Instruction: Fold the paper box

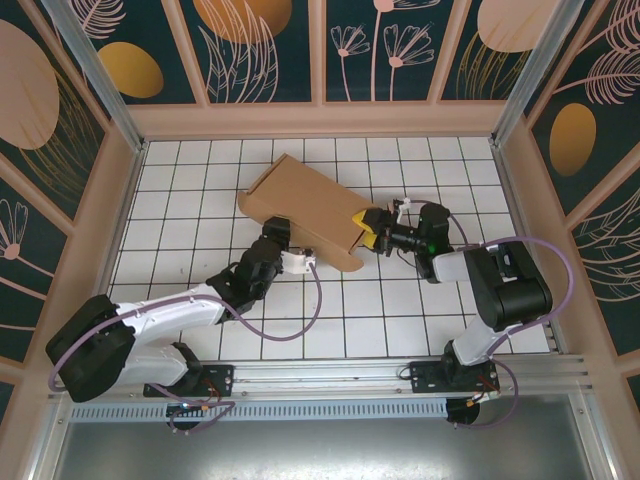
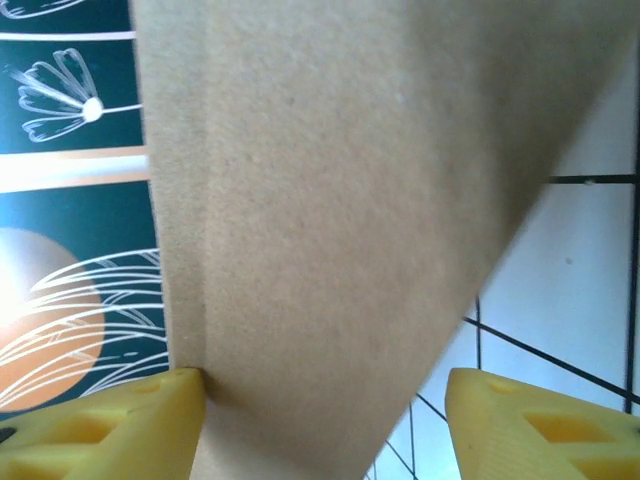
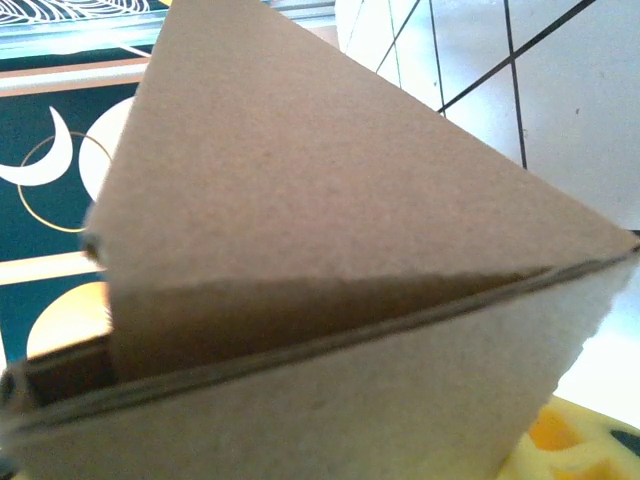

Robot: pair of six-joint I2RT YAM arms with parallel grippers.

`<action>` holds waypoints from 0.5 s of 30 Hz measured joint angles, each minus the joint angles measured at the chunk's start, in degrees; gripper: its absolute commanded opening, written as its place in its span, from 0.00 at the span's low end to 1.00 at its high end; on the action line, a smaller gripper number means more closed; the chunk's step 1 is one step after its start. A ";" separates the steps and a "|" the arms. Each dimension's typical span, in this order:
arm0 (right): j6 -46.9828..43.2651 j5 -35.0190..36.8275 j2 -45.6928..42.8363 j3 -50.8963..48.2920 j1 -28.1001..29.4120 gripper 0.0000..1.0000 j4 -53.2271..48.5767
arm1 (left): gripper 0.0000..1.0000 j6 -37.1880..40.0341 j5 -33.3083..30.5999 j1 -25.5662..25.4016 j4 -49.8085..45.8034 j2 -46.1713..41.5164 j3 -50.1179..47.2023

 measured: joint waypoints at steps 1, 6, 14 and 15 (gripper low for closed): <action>0.63 -0.02 0.11 -0.15 0.04 0.30 0.94 | 0.61 0.68 -0.09 0.00 1.27 0.07 -0.24; 3.17 0.13 1.25 -0.42 0.76 0.31 4.33 | 0.64 3.43 -0.76 0.02 6.54 0.57 -1.81; 6.62 1.20 1.84 -0.74 1.73 0.31 6.82 | 0.68 5.35 -2.69 0.57 12.59 4.33 -1.86; 6.95 1.27 1.84 -0.74 1.92 0.31 7.04 | 0.68 5.60 -3.08 0.68 13.29 4.70 -1.86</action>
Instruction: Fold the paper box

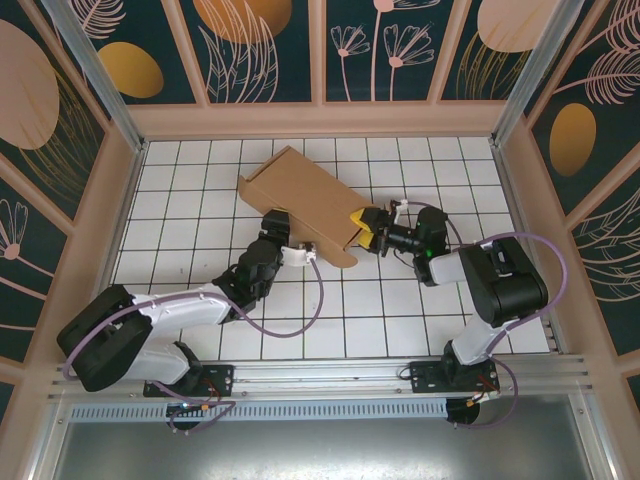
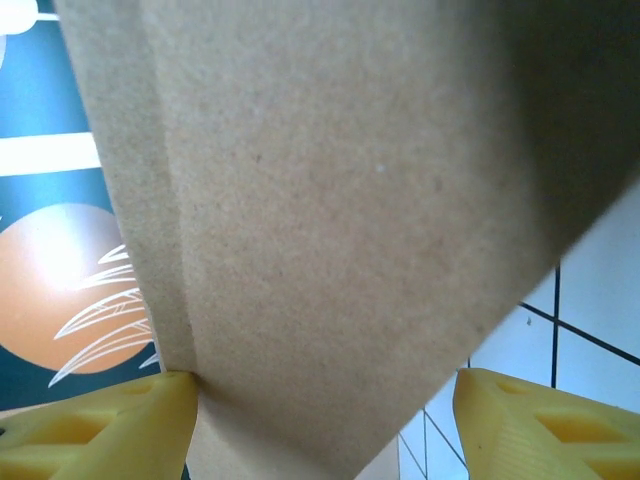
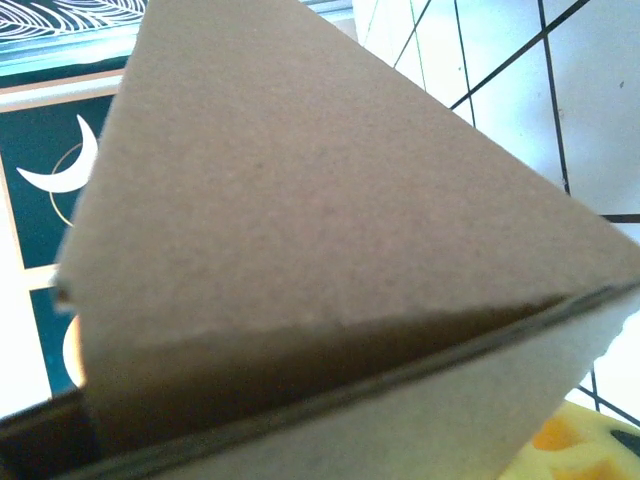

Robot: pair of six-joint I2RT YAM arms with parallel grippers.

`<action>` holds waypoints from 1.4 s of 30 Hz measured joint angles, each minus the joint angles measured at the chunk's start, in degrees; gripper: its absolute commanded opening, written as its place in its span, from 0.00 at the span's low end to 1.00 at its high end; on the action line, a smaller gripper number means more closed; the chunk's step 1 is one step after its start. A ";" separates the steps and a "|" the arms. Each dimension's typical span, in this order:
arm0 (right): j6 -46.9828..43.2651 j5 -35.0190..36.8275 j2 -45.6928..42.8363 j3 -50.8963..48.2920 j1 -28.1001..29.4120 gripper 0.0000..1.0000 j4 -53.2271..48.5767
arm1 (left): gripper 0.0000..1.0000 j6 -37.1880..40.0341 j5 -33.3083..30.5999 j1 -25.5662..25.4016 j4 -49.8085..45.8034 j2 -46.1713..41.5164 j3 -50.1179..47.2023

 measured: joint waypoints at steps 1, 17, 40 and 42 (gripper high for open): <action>0.20 0.09 0.00 -0.17 0.22 0.31 0.37 | 0.68 0.24 -0.37 0.04 0.57 0.31 0.00; -0.24 -0.52 -1.27 -2.21 0.66 0.30 1.38 | 0.68 1.20 0.74 -0.35 1.38 -4.00 -3.15; -18.64 -9.18 -2.71 16.11 -2.73 0.32 -37.62 | 0.77 2.69 -1.57 -0.50 4.94 -3.06 -4.79; -22.86 -9.84 -2.43 18.01 -2.80 0.32 -44.57 | 0.80 2.69 -2.19 -0.50 6.32 -2.60 -5.16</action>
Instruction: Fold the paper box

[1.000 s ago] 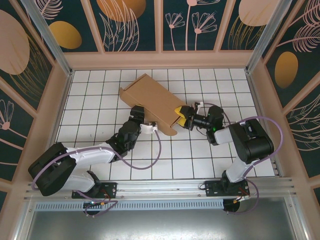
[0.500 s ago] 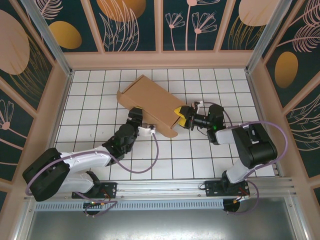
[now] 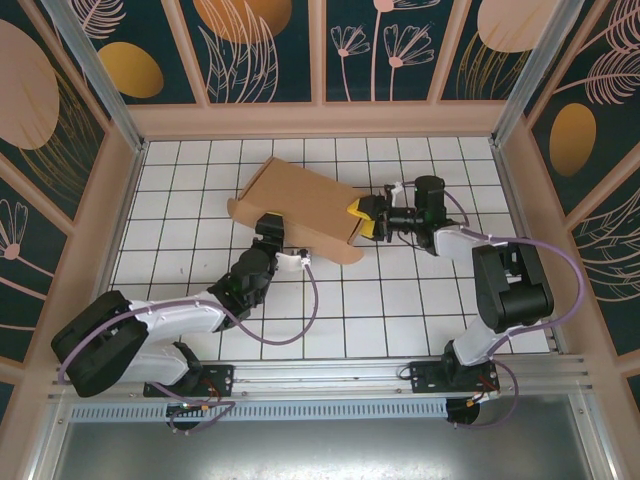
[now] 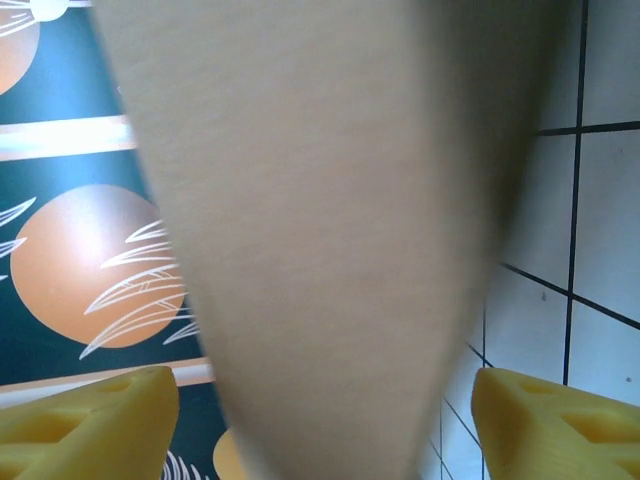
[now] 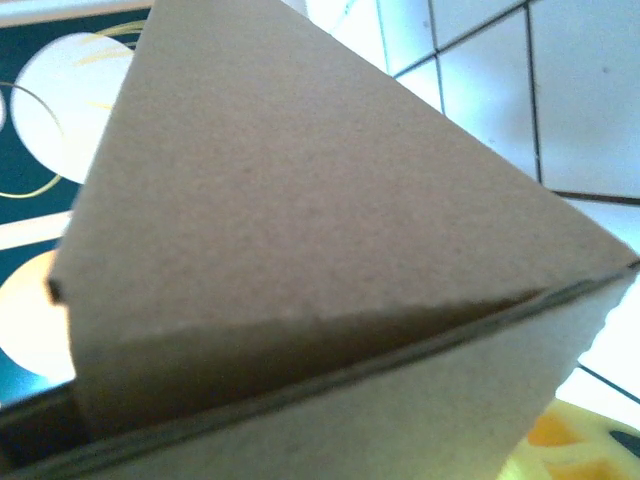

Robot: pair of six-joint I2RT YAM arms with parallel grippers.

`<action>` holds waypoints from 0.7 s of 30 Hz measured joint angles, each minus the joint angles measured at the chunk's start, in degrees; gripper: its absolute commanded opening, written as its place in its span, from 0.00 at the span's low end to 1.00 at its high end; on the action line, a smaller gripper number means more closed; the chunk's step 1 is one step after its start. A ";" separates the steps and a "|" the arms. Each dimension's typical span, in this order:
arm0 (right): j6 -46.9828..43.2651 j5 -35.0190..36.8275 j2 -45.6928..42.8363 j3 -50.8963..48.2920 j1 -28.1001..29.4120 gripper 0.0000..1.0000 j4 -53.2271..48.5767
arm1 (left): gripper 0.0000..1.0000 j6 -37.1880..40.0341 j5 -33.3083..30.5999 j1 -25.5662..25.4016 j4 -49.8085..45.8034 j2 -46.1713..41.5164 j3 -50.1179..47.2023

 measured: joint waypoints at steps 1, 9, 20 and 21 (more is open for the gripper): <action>-1.49 -0.22 0.02 0.59 -0.02 0.32 -2.54 | 0.82 -0.02 -0.33 0.00 0.42 0.00 -0.13; -5.40 -2.97 -0.02 1.18 -1.40 0.32 -9.20 | 0.91 -1.66 -0.52 -0.17 -0.70 -2.97 -1.33; -4.31 -4.26 -0.68 1.14 -1.03 0.32 -9.29 | 0.90 -5.07 4.15 -0.66 -10.54 -4.31 -1.36; -4.28 -3.91 -0.85 1.14 -0.79 0.32 -9.55 | 0.89 -5.09 3.98 -0.66 -10.49 -3.61 -1.25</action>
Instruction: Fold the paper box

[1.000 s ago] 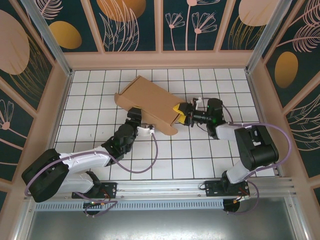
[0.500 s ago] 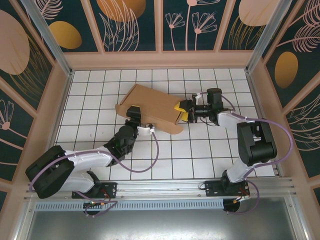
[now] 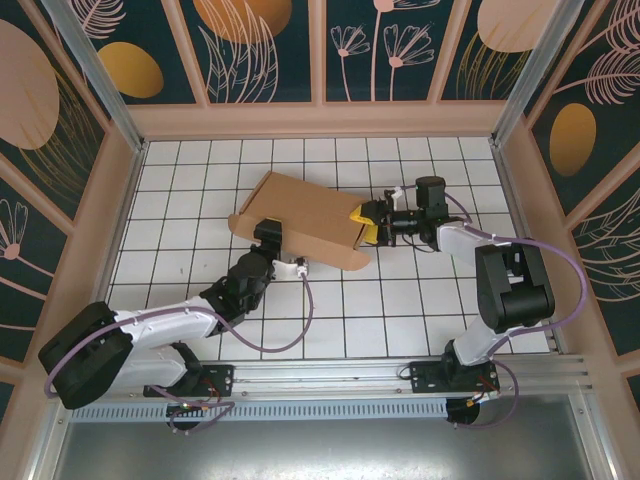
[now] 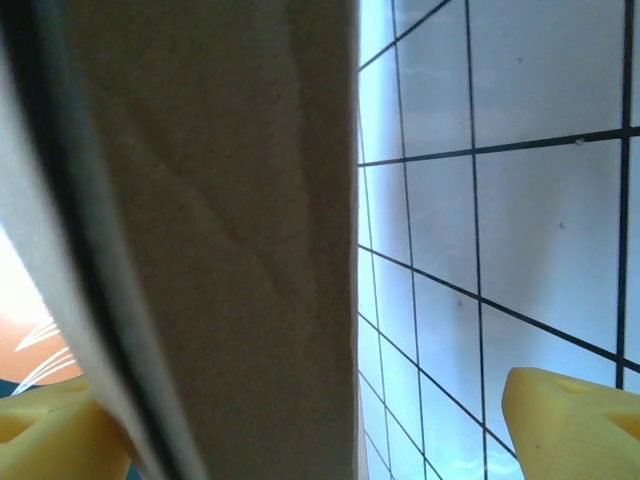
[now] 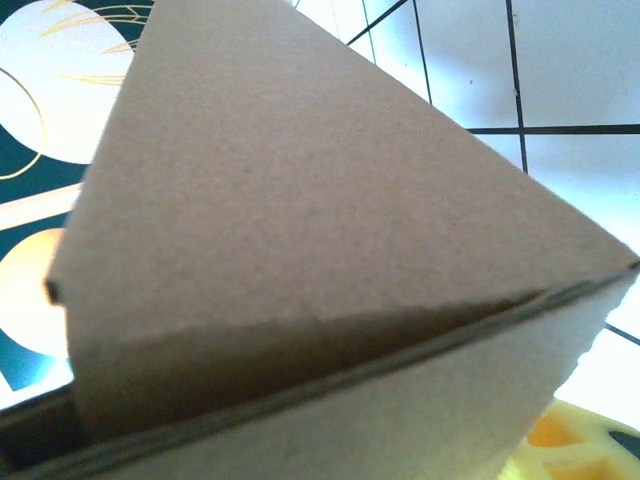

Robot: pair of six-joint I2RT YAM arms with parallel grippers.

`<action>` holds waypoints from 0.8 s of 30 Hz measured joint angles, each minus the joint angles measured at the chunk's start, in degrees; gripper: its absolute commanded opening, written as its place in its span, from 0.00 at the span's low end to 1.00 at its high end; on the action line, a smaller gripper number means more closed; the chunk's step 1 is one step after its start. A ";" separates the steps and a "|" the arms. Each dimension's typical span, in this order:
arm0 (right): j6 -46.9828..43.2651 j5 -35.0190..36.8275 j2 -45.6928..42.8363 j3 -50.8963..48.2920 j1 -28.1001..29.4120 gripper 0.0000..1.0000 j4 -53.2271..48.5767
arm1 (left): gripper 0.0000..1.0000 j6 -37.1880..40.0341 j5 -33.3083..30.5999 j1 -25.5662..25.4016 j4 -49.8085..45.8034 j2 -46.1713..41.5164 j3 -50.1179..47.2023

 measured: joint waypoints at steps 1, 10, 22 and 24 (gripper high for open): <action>0.00 0.37 -0.11 0.00 0.15 0.31 -0.28 | 0.89 -0.04 -0.26 0.00 0.02 0.63 0.26; -0.26 0.11 -1.49 -0.22 1.97 0.32 -0.87 | 0.66 2.21 -0.61 -0.44 3.02 2.97 2.73; 0.61 -0.09 -1.84 -1.27 1.97 0.58 0.81 | 0.43 1.90 -0.61 -0.74 0.13 0.76 3.74; 1.55 -0.09 -2.10 -1.88 1.97 0.65 2.25 | 0.40 1.57 -0.48 -0.74 -2.99 -0.04 5.03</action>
